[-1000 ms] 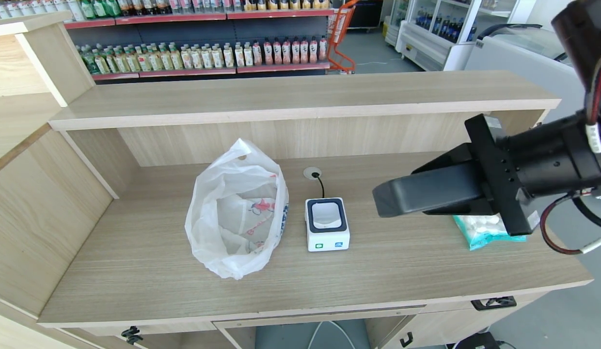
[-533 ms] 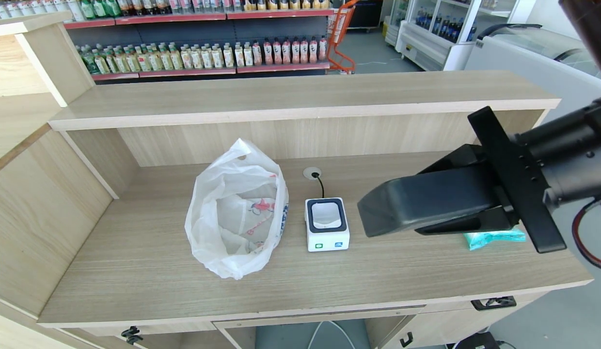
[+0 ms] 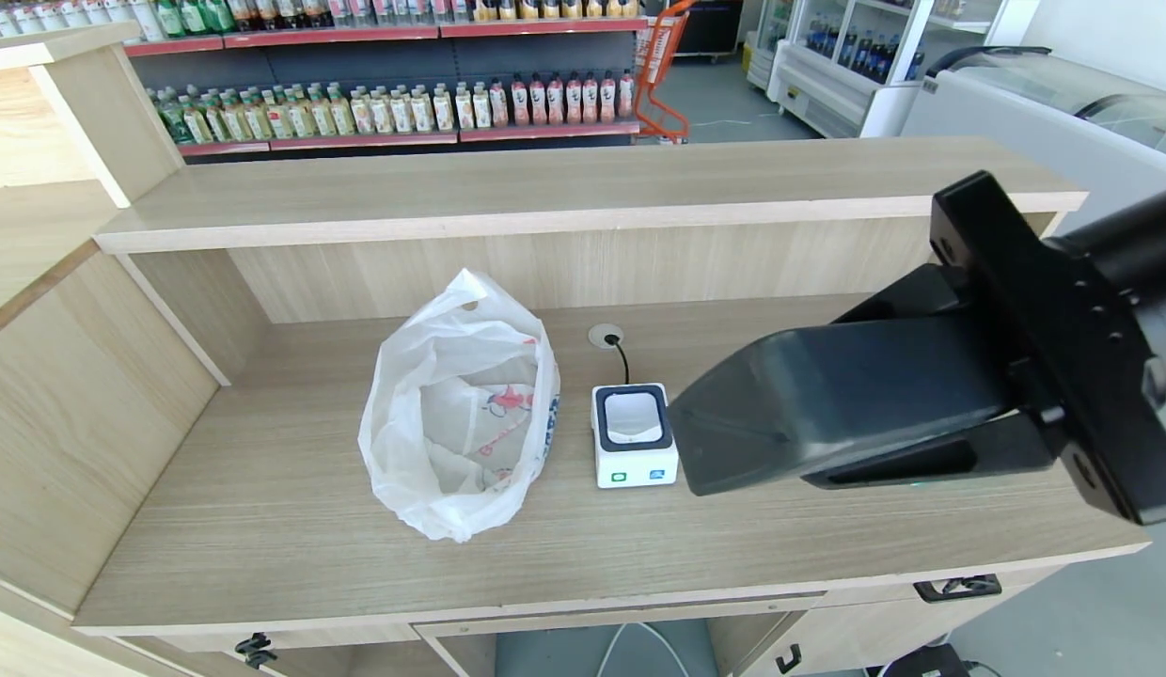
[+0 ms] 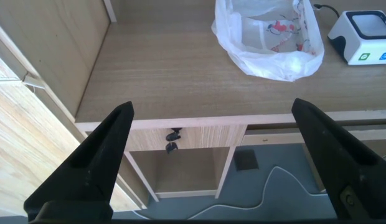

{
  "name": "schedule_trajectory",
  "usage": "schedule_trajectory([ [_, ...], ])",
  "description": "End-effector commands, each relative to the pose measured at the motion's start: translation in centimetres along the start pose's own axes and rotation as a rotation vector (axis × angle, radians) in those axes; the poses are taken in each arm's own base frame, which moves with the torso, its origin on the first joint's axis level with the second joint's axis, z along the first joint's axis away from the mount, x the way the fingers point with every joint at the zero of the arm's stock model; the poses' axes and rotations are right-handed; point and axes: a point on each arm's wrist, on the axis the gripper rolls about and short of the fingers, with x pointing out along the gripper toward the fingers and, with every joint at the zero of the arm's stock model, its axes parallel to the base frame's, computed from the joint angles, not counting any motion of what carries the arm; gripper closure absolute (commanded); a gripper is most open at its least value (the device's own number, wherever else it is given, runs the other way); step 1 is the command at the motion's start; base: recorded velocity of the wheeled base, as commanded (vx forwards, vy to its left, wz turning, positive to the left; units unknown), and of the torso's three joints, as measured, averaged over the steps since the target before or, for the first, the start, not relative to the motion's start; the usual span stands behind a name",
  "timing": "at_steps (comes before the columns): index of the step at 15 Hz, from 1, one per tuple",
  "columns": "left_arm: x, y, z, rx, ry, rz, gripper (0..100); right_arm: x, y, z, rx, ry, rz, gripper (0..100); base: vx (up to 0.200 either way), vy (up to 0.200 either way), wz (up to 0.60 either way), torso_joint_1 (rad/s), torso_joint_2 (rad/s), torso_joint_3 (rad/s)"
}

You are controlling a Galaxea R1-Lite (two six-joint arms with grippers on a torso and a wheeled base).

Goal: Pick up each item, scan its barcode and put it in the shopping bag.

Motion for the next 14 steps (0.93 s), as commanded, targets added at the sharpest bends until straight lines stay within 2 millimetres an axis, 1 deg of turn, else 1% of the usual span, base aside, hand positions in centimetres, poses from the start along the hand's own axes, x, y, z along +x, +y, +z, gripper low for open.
schedule_trajectory([
  [1,0.0,0.0,0.0,0.000,0.000,0.000,0,-0.3,-0.1,-0.3,-0.007,0.017,0.002,100,0.000,0.000,0.00,0.000,0.00,0.000],
  [8,0.0,0.0,0.0,0.000,0.000,0.000,0,-0.4,-0.8,-1.7,-0.040,0.103,-0.035,100,0.000,0.000,0.00,0.000,0.00,0.000],
  [10,0.0,0.0,0.0,0.000,0.000,0.000,0,-0.4,-0.7,-1.7,-0.055,0.104,-0.027,100,0.000,0.000,0.00,0.000,0.00,0.000],
  [12,0.0,0.0,0.0,0.000,0.000,0.000,0,-0.8,-0.7,-1.7,-0.109,0.107,-0.010,100,0.000,0.000,0.00,0.000,0.00,0.000],
  [13,0.0,0.0,0.0,0.000,0.000,0.000,0,-1.1,-0.8,-1.5,-0.134,0.100,0.002,100,0.000,0.000,0.00,0.000,0.00,0.000],
  [14,0.0,0.0,0.0,0.000,0.000,0.000,0,-1.5,-0.8,-0.8,-0.178,0.077,0.033,100,0.000,0.000,0.00,0.000,0.00,0.000],
])
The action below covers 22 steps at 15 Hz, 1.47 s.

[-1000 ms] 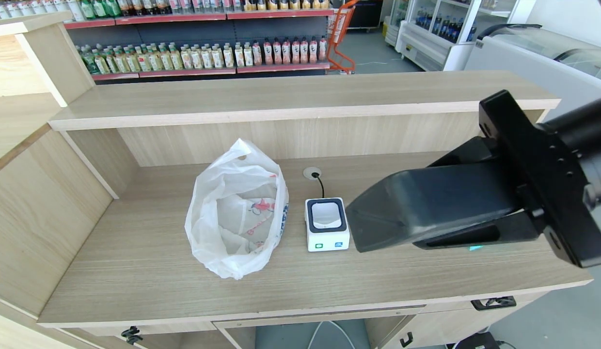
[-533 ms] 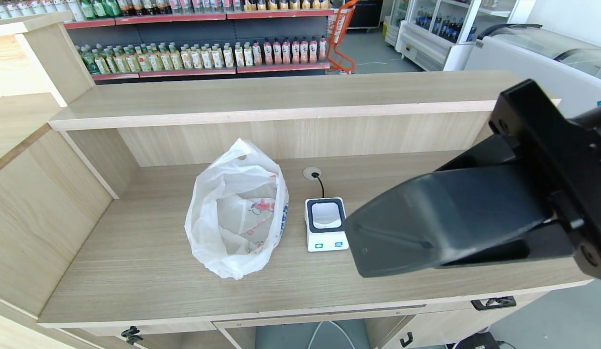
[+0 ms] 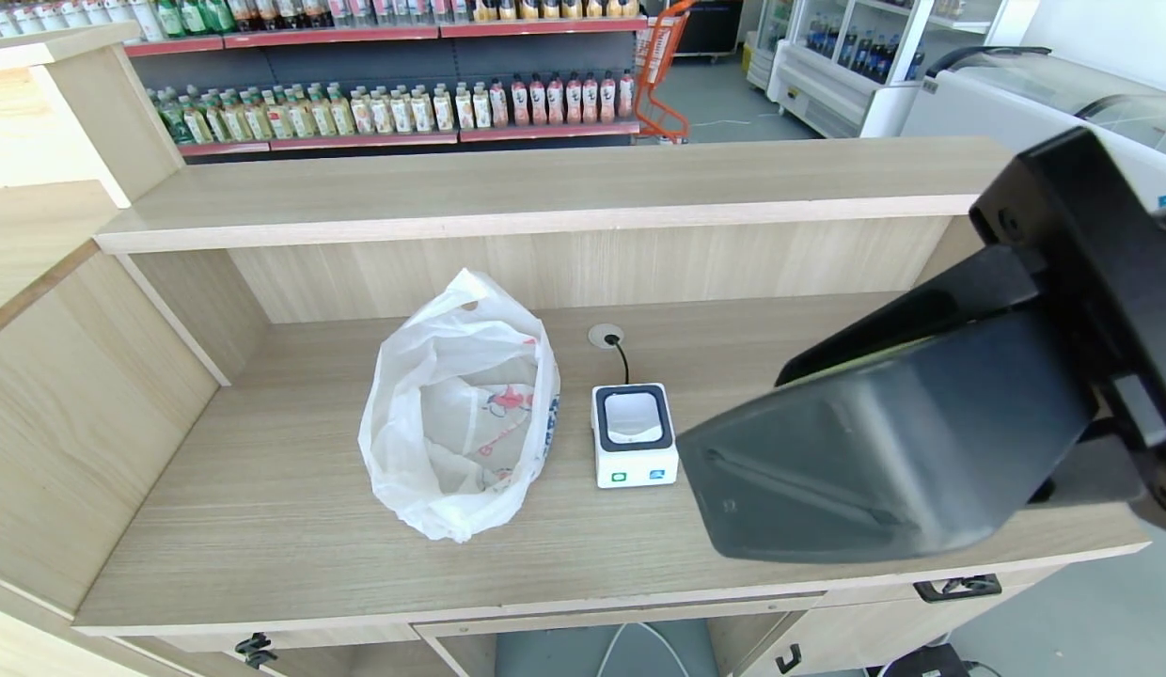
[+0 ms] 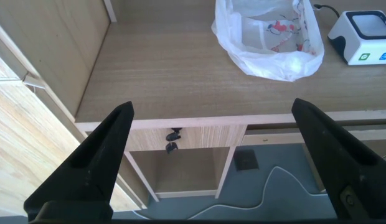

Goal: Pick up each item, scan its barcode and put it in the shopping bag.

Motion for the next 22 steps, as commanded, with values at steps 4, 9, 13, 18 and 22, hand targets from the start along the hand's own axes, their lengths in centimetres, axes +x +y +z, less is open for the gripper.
schedule_trajectory([
  [4,0.0,0.0,0.0,0.000,0.000,0.000,0,0.1,-1.2,5.3,-0.325,-0.217,0.158,100,0.000,0.000,0.00,0.000,0.00,0.000],
  [9,0.0,0.0,0.0,0.000,0.000,0.000,0,1.5,0.2,11.1,-0.847,-0.466,0.295,100,0.000,0.000,0.00,0.000,0.00,0.000],
  [13,0.0,0.0,0.0,0.000,0.000,0.000,0,3.0,-0.6,14.6,-1.038,-0.497,0.353,100,0.000,0.000,0.00,0.000,0.00,0.000],
  [18,0.0,0.0,0.0,0.000,0.000,0.000,0,4.7,-1.4,19.8,-1.134,-0.450,0.374,100,0.000,0.000,0.00,0.000,0.00,0.000],
  [22,0.0,0.0,0.0,0.000,0.000,0.000,0,5.9,-1.3,21.0,-1.165,-0.387,0.395,100,0.000,0.000,0.00,0.000,0.00,0.000],
])
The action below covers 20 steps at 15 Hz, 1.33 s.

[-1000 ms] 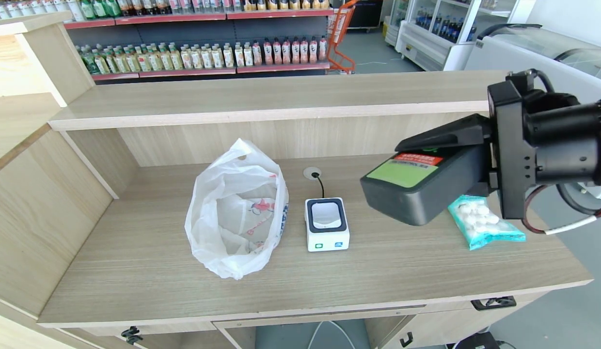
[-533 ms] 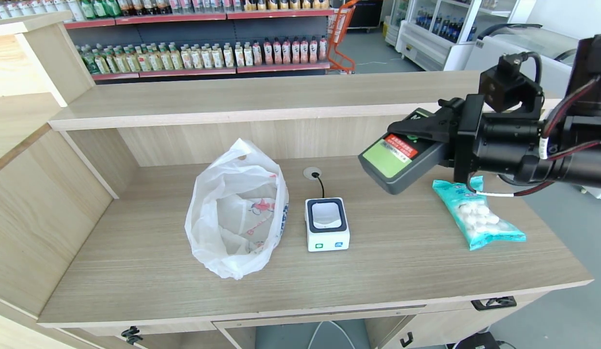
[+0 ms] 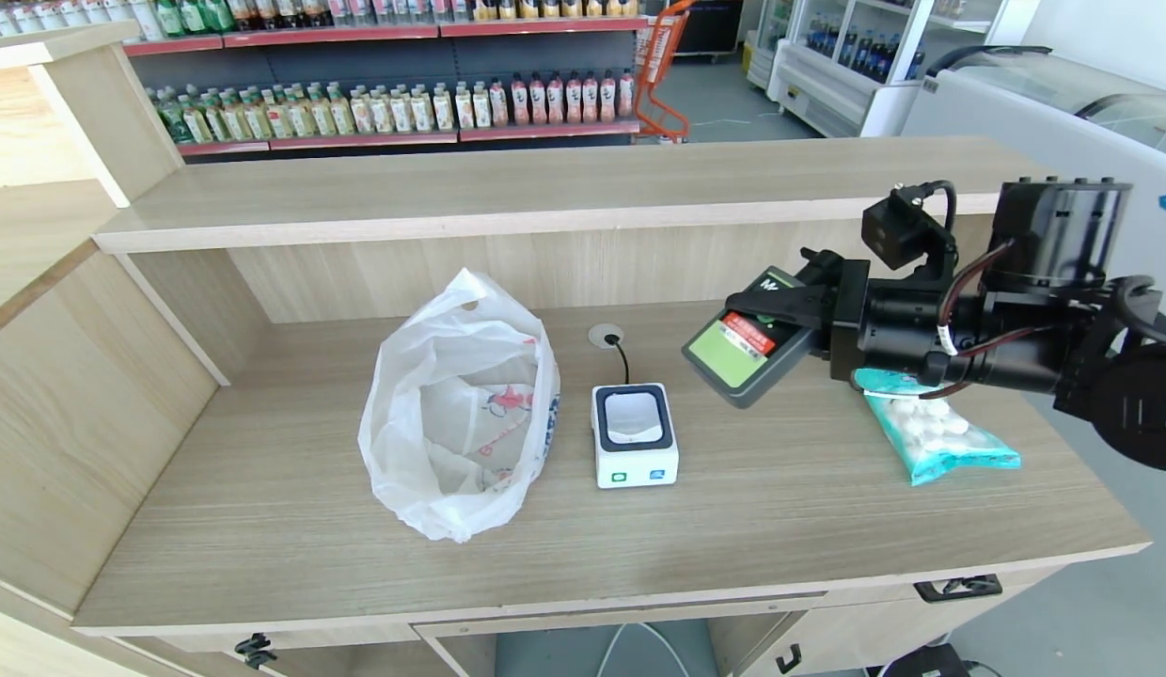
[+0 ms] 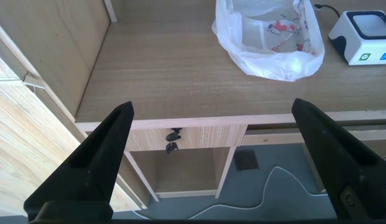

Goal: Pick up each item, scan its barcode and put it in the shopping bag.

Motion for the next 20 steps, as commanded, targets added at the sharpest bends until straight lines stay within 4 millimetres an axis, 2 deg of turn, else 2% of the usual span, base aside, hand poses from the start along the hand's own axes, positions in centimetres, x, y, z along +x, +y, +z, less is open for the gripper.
schedule_trajectory([
  [1,0.0,0.0,0.0,0.000,0.000,0.001,0,0.5,-1.1,-0.3,0.015,0.020,-0.014,100,0.000,0.000,0.00,0.000,0.00,0.000],
  [6,0.0,0.0,0.0,0.000,0.000,0.001,0,-0.4,-3.6,-0.2,0.046,0.034,-0.079,100,0.000,0.000,0.00,0.000,0.00,0.000],
  [9,0.0,0.0,0.0,0.000,0.000,0.001,0,0.1,-6.8,-1.5,0.041,0.082,-0.138,100,0.000,0.000,0.00,0.000,0.00,0.000],
  [11,0.0,0.0,0.0,0.000,0.000,0.001,0,0.4,-8.9,-2.5,-0.037,0.118,-0.152,100,0.000,0.000,0.00,0.000,0.00,0.000],
  [17,0.0,0.0,0.0,0.000,0.000,0.001,0,0.5,-8.5,-2.8,-0.089,0.161,-0.074,100,0.000,0.000,0.00,0.000,0.00,0.000],
  [20,0.0,0.0,0.0,0.000,0.000,0.001,0,0.6,-8.8,-2.6,-0.101,0.157,-0.045,100,0.000,0.000,0.00,0.000,0.00,0.000],
])
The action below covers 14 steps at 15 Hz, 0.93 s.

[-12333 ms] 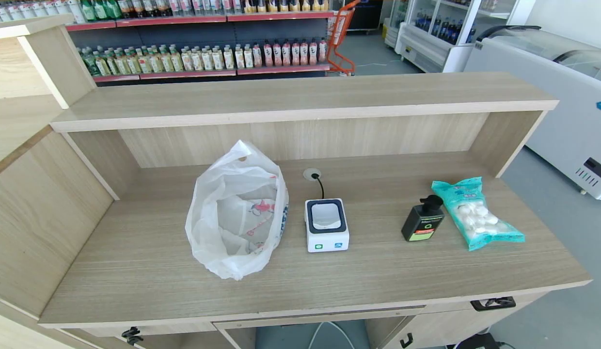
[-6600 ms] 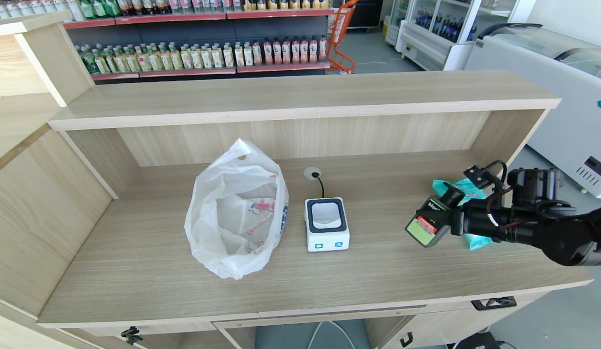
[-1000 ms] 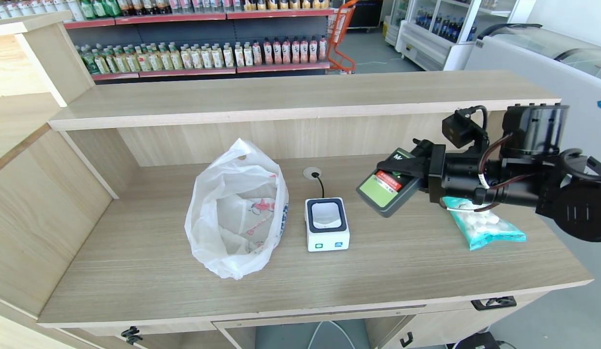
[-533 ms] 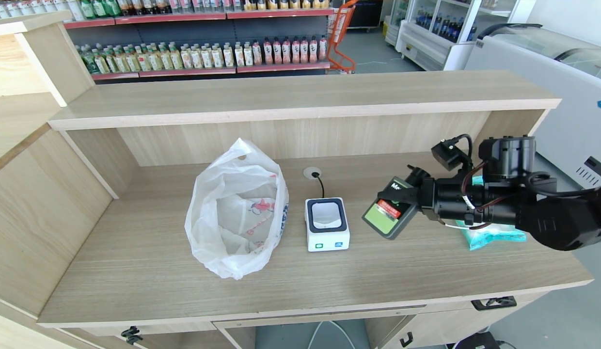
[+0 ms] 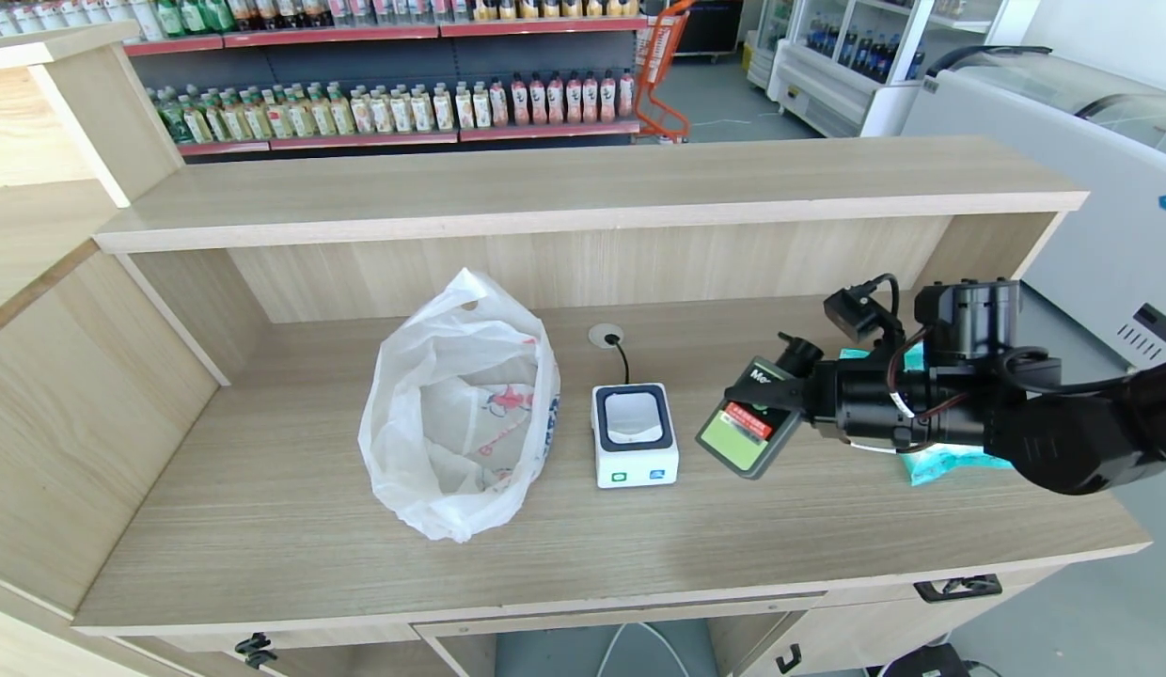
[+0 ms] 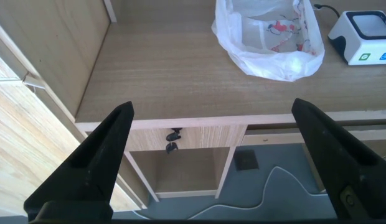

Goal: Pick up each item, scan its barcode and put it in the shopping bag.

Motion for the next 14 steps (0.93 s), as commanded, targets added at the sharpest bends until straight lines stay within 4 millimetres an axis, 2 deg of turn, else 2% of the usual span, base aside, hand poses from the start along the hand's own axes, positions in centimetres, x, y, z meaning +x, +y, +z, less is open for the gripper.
schedule_trajectory([
  [1,0.0,0.0,0.0,0.000,0.000,0.000,0,0.4,-0.6,-0.1,0.000,0.005,0.016,100,0.000,0.000,0.00,0.000,0.00,0.000],
  [7,0.0,0.0,0.0,0.000,0.000,0.000,0,2.6,-1.6,1.1,-0.036,0.003,0.066,100,0.000,0.000,0.00,0.000,0.00,0.000],
  [10,0.0,0.0,0.0,0.000,0.000,0.000,0,3.0,-1.7,1.7,-0.040,-0.005,0.073,100,0.000,0.000,0.00,0.000,0.00,0.000],
  [14,0.0,0.0,0.0,0.000,0.000,0.000,0,3.7,-2.7,1.3,-0.021,0.009,0.067,100,0.000,0.000,0.00,0.000,0.00,0.000],
])
